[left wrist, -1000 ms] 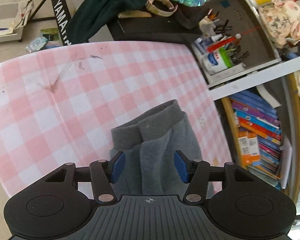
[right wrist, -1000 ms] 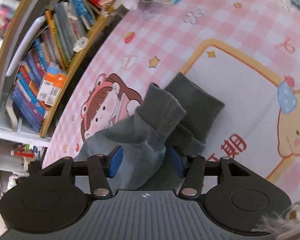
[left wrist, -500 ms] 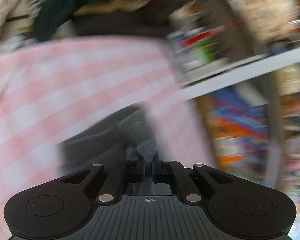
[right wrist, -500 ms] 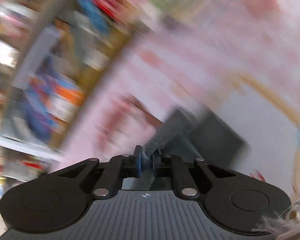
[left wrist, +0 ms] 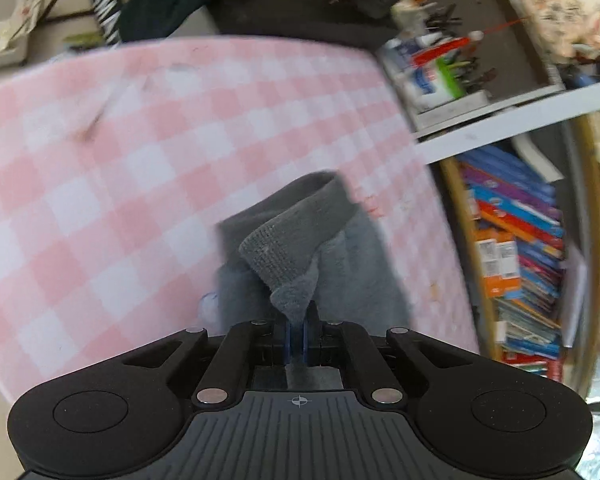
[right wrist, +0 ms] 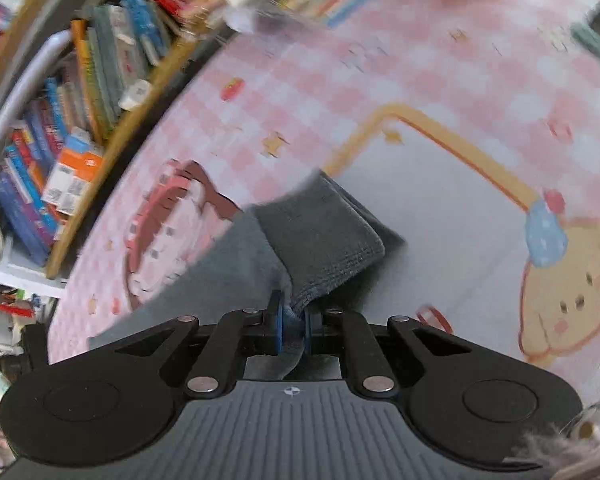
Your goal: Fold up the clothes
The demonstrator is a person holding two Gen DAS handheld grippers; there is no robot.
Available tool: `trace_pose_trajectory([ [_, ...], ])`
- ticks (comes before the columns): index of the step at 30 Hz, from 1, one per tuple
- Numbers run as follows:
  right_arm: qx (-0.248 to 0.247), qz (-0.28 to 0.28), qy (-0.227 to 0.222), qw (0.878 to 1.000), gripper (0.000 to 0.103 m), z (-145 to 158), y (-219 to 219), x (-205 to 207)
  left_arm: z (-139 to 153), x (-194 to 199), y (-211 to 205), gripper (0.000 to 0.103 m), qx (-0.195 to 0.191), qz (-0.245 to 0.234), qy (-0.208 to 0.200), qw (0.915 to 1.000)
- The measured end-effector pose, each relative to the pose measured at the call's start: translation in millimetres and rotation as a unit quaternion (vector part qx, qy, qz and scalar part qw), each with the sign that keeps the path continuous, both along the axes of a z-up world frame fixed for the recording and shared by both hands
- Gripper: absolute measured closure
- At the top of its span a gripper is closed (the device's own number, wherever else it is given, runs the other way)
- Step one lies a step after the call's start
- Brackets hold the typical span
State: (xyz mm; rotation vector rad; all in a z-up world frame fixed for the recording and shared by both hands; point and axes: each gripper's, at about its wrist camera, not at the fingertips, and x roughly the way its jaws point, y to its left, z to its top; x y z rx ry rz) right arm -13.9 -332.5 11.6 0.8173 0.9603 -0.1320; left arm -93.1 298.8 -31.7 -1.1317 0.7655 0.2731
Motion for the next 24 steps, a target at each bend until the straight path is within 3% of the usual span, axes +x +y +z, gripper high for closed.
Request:
trace_pose_trajectory([
  [3,0.000,0.018,-0.070,0.997,0.094,34,1,0,30,-7,1,0.099,0.014,-0.006,-0.072,0.9973],
  [5,-0.009,0.022,-0.095,0.995,0.094,51,2,-4,33,-8,0,0.099,0.033,-0.014,-0.068,0.9970],
  [8,-0.039,0.025,-0.028,0.999,0.094,28,2,-3,14,-4,-2,0.099,0.048,-0.028,-0.019,0.9983],
  [11,-0.035,0.024,0.019,0.999,0.088,-1,3,-2,-2,-5,-5,0.096,0.044,-0.028,0.027,0.9983],
  [13,-0.041,0.014,0.033,0.999,0.067,-7,1,-7,-2,-8,-5,0.072,0.053,-0.027,0.046,0.9972],
  [14,-0.044,0.009,0.034,0.998,0.056,-7,-1,-11,0,-10,-6,0.067,0.061,-0.024,0.055,0.9963],
  [16,-0.027,-0.005,0.039,0.999,0.055,-12,-7,-19,1,-15,-5,0.063,0.070,-0.013,0.054,0.9960],
  [20,0.022,-0.028,0.050,0.998,0.056,-27,-13,-23,-6,-16,-2,0.063,0.053,-0.003,0.061,0.9968],
  [24,0.031,-0.024,0.048,0.998,0.061,-34,-7,-16,-14,-6,-4,0.063,0.048,-0.003,0.078,0.9958],
])
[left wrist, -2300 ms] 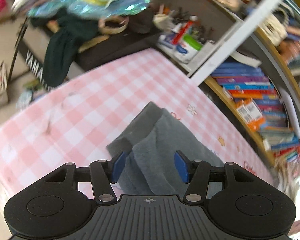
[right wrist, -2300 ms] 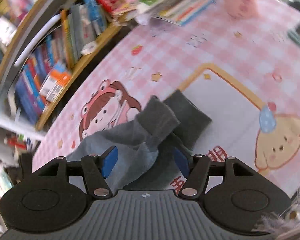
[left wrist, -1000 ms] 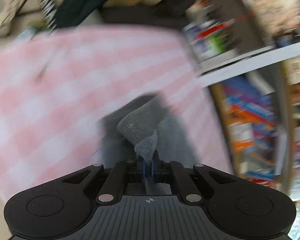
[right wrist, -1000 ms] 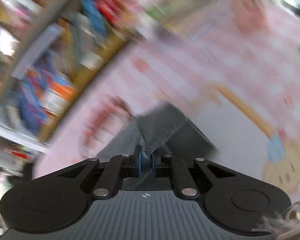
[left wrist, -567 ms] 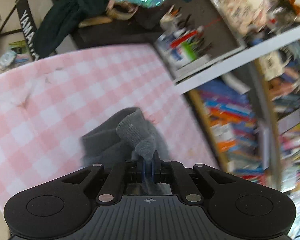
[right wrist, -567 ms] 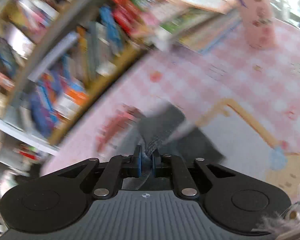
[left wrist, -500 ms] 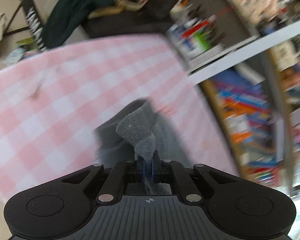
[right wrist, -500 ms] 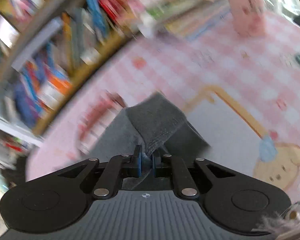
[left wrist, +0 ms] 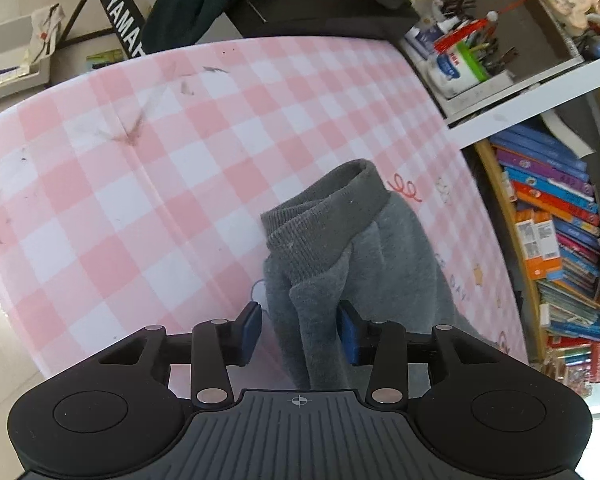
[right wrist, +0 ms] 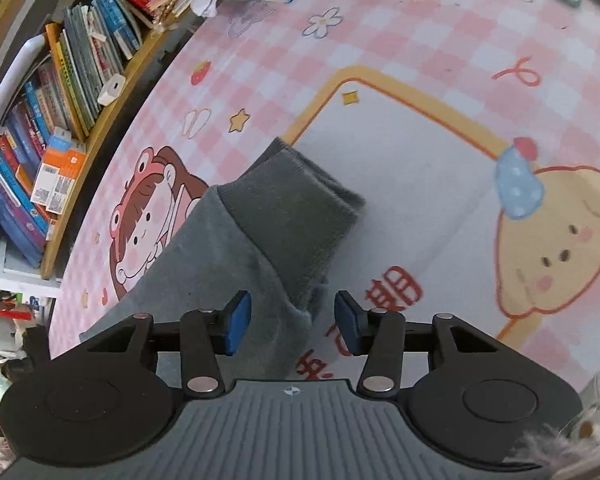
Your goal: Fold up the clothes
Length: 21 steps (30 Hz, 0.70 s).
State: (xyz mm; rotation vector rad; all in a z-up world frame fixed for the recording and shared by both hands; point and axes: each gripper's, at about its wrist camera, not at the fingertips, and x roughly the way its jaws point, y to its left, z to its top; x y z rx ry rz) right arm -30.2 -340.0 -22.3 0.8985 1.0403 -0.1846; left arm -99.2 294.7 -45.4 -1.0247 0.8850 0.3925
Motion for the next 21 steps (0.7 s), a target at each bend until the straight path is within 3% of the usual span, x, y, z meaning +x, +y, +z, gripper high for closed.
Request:
trace_pose_trajectory([
  [4,-0.007,-0.001,0.004,1.000,0.064,-5,2,7,-6,10,-3,0.064,-0.004,0.010,0.003,0.9999],
  [8,-0.006,-0.006,0.001,1.000,0.079,-9,1,12,-10,18,-3,0.067,-0.013,0.018,-0.011,0.9997],
  [9,-0.005,-0.003,0.002,1.000,0.084,-10,1,15,-11,21,-3,0.071,-0.017,0.019,-0.012,0.9996],
  [10,-0.004,0.001,0.002,1.000,0.085,-11,2,19,-13,26,-2,0.083,-0.022,0.016,-0.010,0.9996],
  [13,-0.011,0.023,-0.015,1.000,0.087,-6,5,32,-10,41,2,0.091,-0.024,0.006,-0.020,0.9995],
  [16,0.002,0.034,-0.078,0.996,0.088,19,8,44,20,57,0,0.093,-0.003,-0.021,-0.081,0.9965],
  [18,0.015,0.038,-0.124,0.991,0.088,37,11,50,49,57,-6,0.094,0.008,-0.036,-0.146,0.9886],
  [21,0.030,0.044,-0.157,0.986,0.088,51,20,47,66,45,-9,0.094,-0.007,-0.019,-0.203,0.9790],
])
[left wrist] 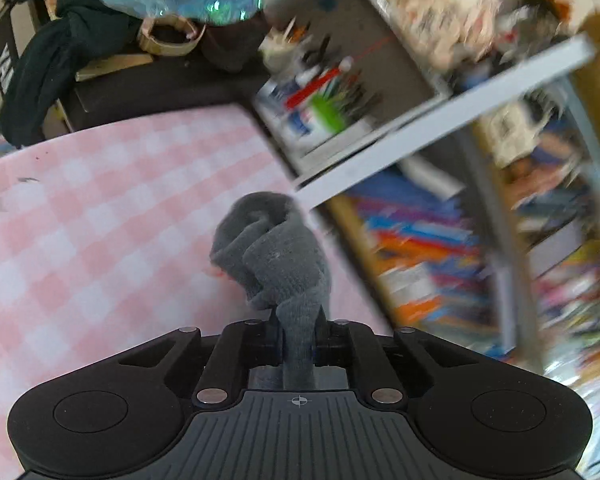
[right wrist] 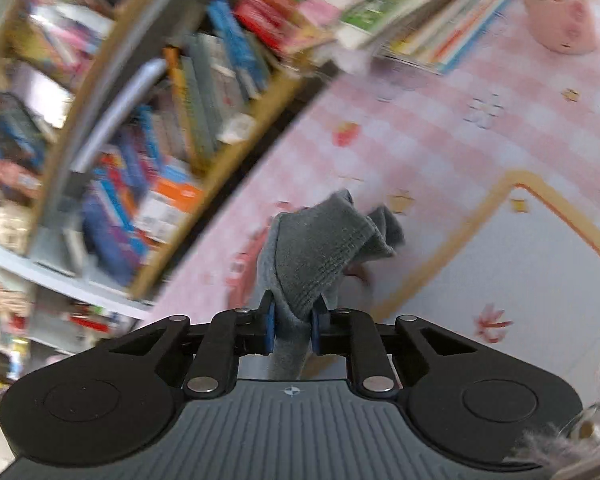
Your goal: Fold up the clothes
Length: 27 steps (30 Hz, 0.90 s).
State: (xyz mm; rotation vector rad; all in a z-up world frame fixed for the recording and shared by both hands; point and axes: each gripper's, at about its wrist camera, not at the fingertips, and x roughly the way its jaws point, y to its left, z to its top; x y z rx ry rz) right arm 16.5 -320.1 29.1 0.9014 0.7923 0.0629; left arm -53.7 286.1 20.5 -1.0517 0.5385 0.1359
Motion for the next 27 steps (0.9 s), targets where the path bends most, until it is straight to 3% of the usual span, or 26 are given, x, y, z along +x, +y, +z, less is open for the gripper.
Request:
trace_pose_trajectory([
  [2,-0.003,0.004,0.013,1.000,0.088,-8,5,-2,-18,-4,6,0.094,0.002,0.013,0.036,0.9993],
  [5,-0.037,0.001,0.091,0.995,0.088,-35,8,2,-53,-3,13,0.094,0.015,0.023,0.120,0.9924],
  [6,-0.044,-0.001,0.113,0.993,0.088,-42,8,4,-57,-2,13,0.094,0.024,0.024,0.125,0.9915],
  [14,-0.054,-0.001,0.122,0.991,0.088,-41,10,4,-59,1,19,0.094,0.028,0.022,0.120,0.9921],
  [18,-0.054,0.012,0.066,0.996,0.088,-21,12,-4,-26,-4,16,0.094,0.037,0.011,0.066,0.9971],
  [20,-0.055,0.020,0.041,0.997,0.088,-13,14,-8,-21,-8,18,0.094,0.041,0.015,0.062,0.9971],
  [24,-0.072,0.021,0.107,0.991,0.088,-34,18,-2,-50,-5,24,0.094,0.039,0.019,0.133,0.9902],
  [27,-0.075,0.017,0.125,0.989,0.087,-41,19,0,-58,-11,23,0.093,0.032,0.024,0.127,0.9911],
])
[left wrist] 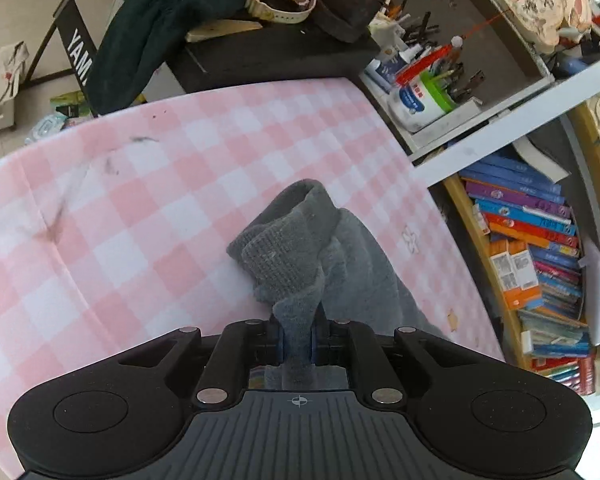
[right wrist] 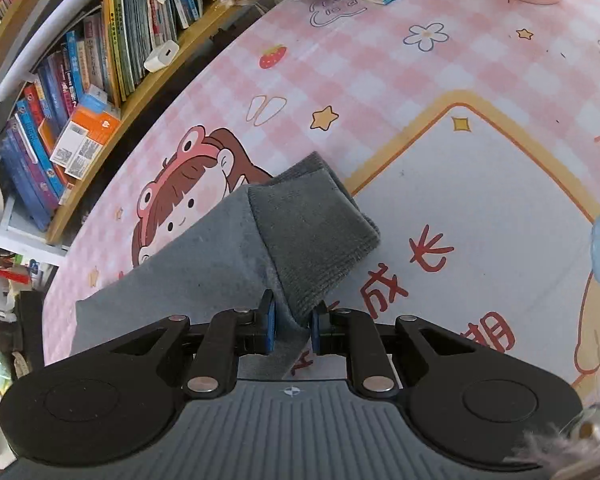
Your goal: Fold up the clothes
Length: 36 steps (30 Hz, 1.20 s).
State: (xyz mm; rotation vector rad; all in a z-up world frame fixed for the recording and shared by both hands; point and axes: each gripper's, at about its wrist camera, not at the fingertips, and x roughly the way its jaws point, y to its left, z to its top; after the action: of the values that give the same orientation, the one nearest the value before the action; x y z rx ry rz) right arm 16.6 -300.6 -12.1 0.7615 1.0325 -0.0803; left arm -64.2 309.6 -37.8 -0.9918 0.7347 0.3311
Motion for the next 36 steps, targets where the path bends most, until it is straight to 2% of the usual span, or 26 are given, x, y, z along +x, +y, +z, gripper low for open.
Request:
trace_pose_trajectory([
  [1,0.000,-0.001,0.000,1.000,0.086,0,0,0,-1,-1,1,0.089,-0.002,0.002,-0.001,1.0000],
  [3,-0.010,-0.004,0.005,1.000,0.077,1,1,0,-2,-1,4,0.086,0.002,-0.002,0.011,0.9999],
  [4,-0.017,-0.008,0.007,1.000,0.074,2,1,0,-3,0,4,0.080,0.005,-0.004,0.016,0.9998],
  [6,-0.027,-0.017,0.008,0.999,0.056,5,1,-1,-3,0,3,0.069,0.010,-0.007,0.025,0.9996],
  [7,-0.032,-0.021,0.007,0.999,0.053,7,0,-3,-3,0,2,0.060,0.013,-0.010,0.027,0.9995],
  [9,-0.046,-0.026,0.006,0.999,0.043,11,-1,-6,-1,1,-1,0.052,0.023,-0.016,0.031,0.9991],
  [11,-0.063,-0.029,0.003,0.998,0.038,16,1,-9,-1,2,-3,0.049,0.028,-0.018,0.033,0.9989],
  [15,-0.106,-0.005,-0.013,0.994,0.037,30,17,-10,-3,2,-4,0.048,0.028,-0.019,0.028,0.9990],
  [19,-0.162,0.062,-0.046,0.984,0.037,48,46,-4,-6,4,-6,0.048,0.019,-0.020,0.019,0.9994],
  [22,-0.201,0.132,-0.074,0.968,0.033,61,75,4,-9,5,-7,0.048,0.011,-0.021,0.012,0.9996],
  [27,-0.237,0.250,-0.104,0.933,0.029,64,125,17,-16,6,-6,0.048,-0.004,-0.021,0.004,0.9998],
  [31,-0.246,0.324,-0.103,0.908,0.029,55,161,22,-20,4,-5,0.048,-0.012,-0.021,-0.010,0.9997],
  [36,-0.259,0.404,-0.109,0.870,0.026,49,202,19,-25,-1,-1,0.048,-0.029,-0.015,-0.028,0.9991],
])
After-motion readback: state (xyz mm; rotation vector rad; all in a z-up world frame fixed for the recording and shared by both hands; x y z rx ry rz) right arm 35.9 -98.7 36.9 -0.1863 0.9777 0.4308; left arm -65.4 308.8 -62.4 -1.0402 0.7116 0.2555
